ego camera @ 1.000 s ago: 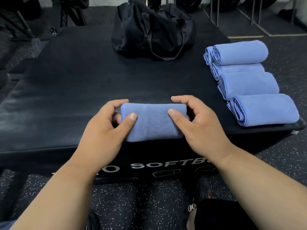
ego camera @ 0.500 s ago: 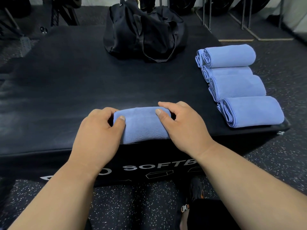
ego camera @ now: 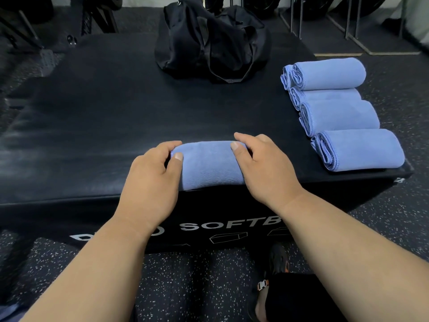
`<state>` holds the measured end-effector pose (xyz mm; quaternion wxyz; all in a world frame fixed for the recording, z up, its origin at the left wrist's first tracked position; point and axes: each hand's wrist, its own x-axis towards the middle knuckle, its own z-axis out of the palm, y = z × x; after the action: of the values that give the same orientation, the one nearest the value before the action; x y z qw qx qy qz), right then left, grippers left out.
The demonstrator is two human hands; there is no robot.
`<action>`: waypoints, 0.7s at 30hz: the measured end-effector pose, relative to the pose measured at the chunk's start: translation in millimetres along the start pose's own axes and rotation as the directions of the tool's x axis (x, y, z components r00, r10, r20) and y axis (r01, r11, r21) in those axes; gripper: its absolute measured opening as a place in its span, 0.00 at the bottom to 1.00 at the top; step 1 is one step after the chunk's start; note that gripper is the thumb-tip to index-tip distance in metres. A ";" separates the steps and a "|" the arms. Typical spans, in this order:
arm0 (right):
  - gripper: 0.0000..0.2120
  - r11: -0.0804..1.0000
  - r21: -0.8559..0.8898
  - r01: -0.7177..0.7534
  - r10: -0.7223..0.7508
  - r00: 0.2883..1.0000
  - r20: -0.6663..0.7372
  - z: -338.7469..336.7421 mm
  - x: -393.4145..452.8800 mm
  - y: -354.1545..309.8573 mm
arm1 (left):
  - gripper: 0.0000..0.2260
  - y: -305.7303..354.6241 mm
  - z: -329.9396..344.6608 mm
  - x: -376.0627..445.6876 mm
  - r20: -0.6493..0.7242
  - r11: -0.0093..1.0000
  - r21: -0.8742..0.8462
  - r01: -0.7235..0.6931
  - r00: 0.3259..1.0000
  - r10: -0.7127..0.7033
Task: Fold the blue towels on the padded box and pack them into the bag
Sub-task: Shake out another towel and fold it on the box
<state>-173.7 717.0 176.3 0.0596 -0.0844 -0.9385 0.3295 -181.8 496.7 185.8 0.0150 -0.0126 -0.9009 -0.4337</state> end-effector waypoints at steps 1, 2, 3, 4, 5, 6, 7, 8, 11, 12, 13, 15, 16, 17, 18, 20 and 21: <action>0.21 1.000 -0.020 -0.003 0.004 1.000 0.005 0.1 0.0 -0.9 | 0.13 -0.8 -1.0 0.5 0.007 1.000 0.006 0.002 1.000 -0.002; 0.21 0.999 -0.043 -0.008 0.009 1.000 0.015 -0.2 0.7 -2.0 | 0.13 -1.6 -2.2 1.3 0.012 1.000 0.015 0.006 1.000 -0.006; 0.20 0.998 -0.065 -0.017 0.019 0.999 0.030 -1.1 1.6 -3.8 | 0.13 -2.0 -3.8 2.2 0.014 1.000 0.023 0.010 1.000 -0.010; 0.19 0.996 -0.086 -0.028 0.032 0.998 0.049 -2.1 2.9 -5.7 | 0.12 -2.7 -5.2 2.9 0.016 0.999 0.030 0.014 1.000 -0.015; 0.19 0.994 -0.105 -0.040 0.047 0.996 0.070 -3.2 3.8 -7.4 | 0.12 -3.1 -6.3 3.3 0.018 0.999 0.038 0.017 1.000 -0.018; 0.19 0.991 -0.121 -0.049 0.060 0.994 0.087 -4.1 4.7 -8.6 | 0.12 -3.5 -7.0 3.2 0.020 0.999 0.047 0.017 1.000 -0.018; 0.19 0.989 -0.136 -0.055 0.069 0.993 0.098 -4.9 5.0 -9.4 | 0.12 -3.5 -7.6 2.3 0.020 0.998 0.055 0.015 1.000 -0.016; 0.19 0.987 -0.148 -0.056 0.072 0.992 0.101 -5.2 5.2 -9.6 | 0.13 -3.9 -7.8 1.1 0.020 0.998 0.060 0.015 1.000 -0.016; 0.18 0.985 -0.163 -0.060 0.077 0.993 0.095 -4.1 4.3 -10.0 | 0.15 -3.7 -8.9 -4.1 0.010 0.998 0.056 0.015 1.000 -0.015; 0.17 0.986 -0.156 -0.058 0.074 0.993 0.095 -3.5 3.7 -9.8 | 0.15 -3.7 -9.2 -5.8 0.001 0.999 0.049 0.016 1.000 -0.016; 0.17 0.988 -0.143 -0.053 0.066 0.994 0.093 -3.5 2.2 -9.6 | 0.15 -3.3 -9.7 -7.4 -0.008 0.999 0.038 0.022 1.000 -0.022; 0.16 0.995 -0.100 -0.031 0.039 0.996 0.081 -4.8 -1.5 -9.1 | 0.15 -1.4 -9.7 -9.6 -0.018 0.999 -0.015 0.045 0.999 -0.045; 0.15 0.997 -0.072 -0.015 0.020 0.997 0.074 -6.2 -3.3 -8.7 | 0.15 -0.2 -9.4 -10.1 -0.013 0.997 -0.049 0.056 0.998 -0.057; 0.15 0.999 -0.041 0.001 0.002 0.998 0.067 -7.5 -4.8 -7.8 | 0.14 1.3 -9.0 -10.6 -0.004 0.995 -0.080 0.067 0.998 -0.068; 0.15 1.000 -0.005 0.013 -0.012 0.998 0.066 -8.5 -5.5 -6.7 | 0.14 2.7 -8.8 -10.6 0.006 0.991 -0.108 0.079 0.997 -0.078; 0.15 0.996 0.087 0.026 -0.032 0.997 0.067 -12.4 -7.7 -2.9 | 0.12 6.3 -7.6 -11.0 0.024 0.978 -0.178 0.108 0.994 -0.105; 0.14 0.989 0.144 0.029 -0.038 0.997 0.063 -15.3 -8.7 -0.8 | 0.12 7.6 -6.7 -11.4 0.035 0.969 -0.216 0.122 0.992 -0.117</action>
<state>-162.7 723.9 188.2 0.0404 -0.0532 -0.9151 0.3975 -170.1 496.2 195.5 -0.0224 0.0355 -0.8473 -0.5295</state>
